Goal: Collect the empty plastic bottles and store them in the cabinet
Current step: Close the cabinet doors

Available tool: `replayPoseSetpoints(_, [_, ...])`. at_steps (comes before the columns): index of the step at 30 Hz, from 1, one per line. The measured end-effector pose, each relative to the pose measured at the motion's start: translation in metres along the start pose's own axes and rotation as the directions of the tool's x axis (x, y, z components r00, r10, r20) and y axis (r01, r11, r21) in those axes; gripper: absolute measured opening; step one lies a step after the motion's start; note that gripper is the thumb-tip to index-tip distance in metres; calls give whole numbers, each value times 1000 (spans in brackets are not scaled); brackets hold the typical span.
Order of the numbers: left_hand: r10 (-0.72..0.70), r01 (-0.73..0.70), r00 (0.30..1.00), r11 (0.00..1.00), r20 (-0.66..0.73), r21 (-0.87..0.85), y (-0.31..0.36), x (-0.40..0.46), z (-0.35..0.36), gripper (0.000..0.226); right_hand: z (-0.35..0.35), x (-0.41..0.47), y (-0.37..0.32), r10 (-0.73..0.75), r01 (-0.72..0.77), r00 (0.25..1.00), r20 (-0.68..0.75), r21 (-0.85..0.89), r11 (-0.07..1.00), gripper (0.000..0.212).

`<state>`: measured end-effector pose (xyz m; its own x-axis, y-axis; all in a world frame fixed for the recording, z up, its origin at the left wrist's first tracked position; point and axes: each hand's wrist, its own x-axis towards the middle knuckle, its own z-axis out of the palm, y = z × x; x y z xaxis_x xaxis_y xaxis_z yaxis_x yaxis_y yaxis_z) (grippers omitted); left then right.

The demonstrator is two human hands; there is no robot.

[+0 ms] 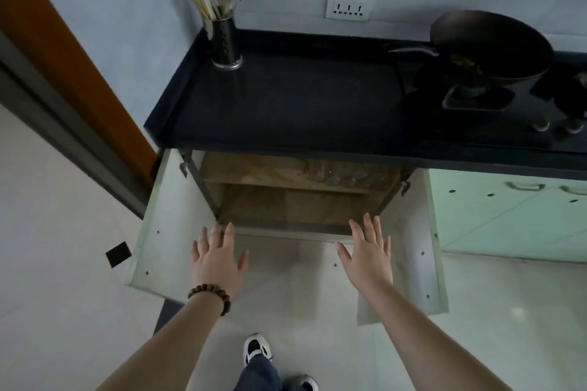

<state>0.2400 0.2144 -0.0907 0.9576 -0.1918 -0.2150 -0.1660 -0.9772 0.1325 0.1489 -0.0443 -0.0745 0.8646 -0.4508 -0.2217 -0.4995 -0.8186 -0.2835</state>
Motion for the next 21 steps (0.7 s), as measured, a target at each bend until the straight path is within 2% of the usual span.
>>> replayPoseSetpoints(6, [-264,265,964,964,-28,11,-67,-14,-2,77,9,-15,-14,-35,35,998,51,-15,999,62])
replayPoseSetpoints(9, [-341,341,940,940,1,13,-98,-8,1,86,11,-16,-23,-54,56,997,54,-26,998,61])
replayPoseSetpoints(12, [-395,401,914,914,90,-62,-117,2,6,95,14,-15,-32,-54,57,997,59,-44,997,60])
replayPoseSetpoints(14, [-428,438,898,891,99,-121,-124,8,6,97,17,-13,-40,-47,50,997,67,-47,998,60])
replayPoseSetpoints(17, [-501,514,858,824,117,-239,-129,14,-1,85,21,-14,-47,-42,46,996,73,-46,998,59])
replayPoseSetpoints(19, [-447,471,882,842,151,-261,-136,16,0,65,26,-15,-54,-30,33,997,75,-40,999,58])
replayPoseSetpoints(21, [-350,381,925,852,151,-360,-137,14,9,53,30,-16,-60,-15,17,997,75,-26,1000,58])
